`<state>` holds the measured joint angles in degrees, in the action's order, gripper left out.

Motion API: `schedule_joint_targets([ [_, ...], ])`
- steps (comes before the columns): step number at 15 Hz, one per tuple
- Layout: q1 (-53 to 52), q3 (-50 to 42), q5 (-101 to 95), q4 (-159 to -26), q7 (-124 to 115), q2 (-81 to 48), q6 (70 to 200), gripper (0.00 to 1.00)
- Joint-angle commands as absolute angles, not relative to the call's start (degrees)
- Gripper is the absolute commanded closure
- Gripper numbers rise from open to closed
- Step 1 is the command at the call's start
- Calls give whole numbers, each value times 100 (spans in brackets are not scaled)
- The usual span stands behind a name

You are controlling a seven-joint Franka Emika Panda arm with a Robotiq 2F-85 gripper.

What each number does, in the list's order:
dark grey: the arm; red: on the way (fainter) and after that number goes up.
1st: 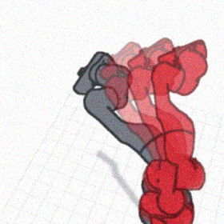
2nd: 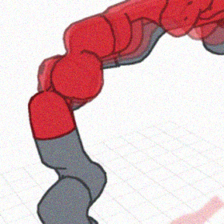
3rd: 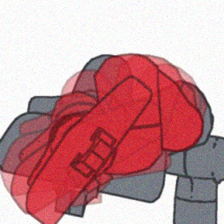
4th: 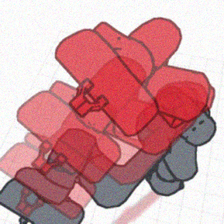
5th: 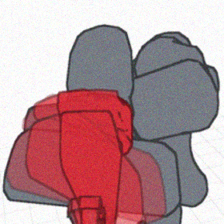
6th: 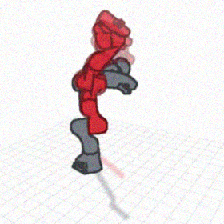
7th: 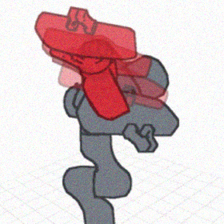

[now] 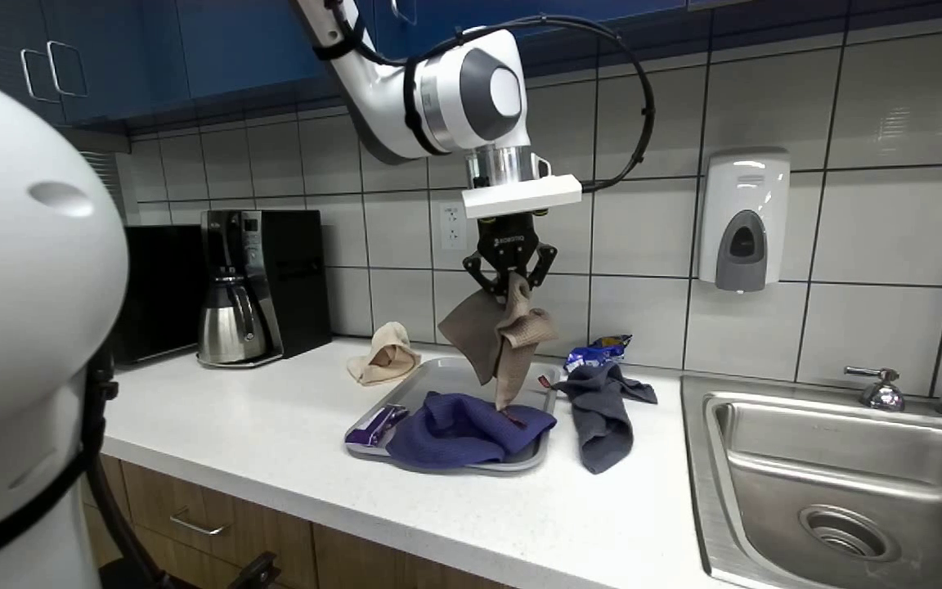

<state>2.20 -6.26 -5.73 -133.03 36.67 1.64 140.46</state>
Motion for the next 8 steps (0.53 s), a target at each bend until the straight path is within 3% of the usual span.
schedule_joint_targets([
  [1,226,-485,-439,-13066,3447,-154,14288,96],
  [8,222,-255,-455,-12859,3223,-690,14779,96],
])
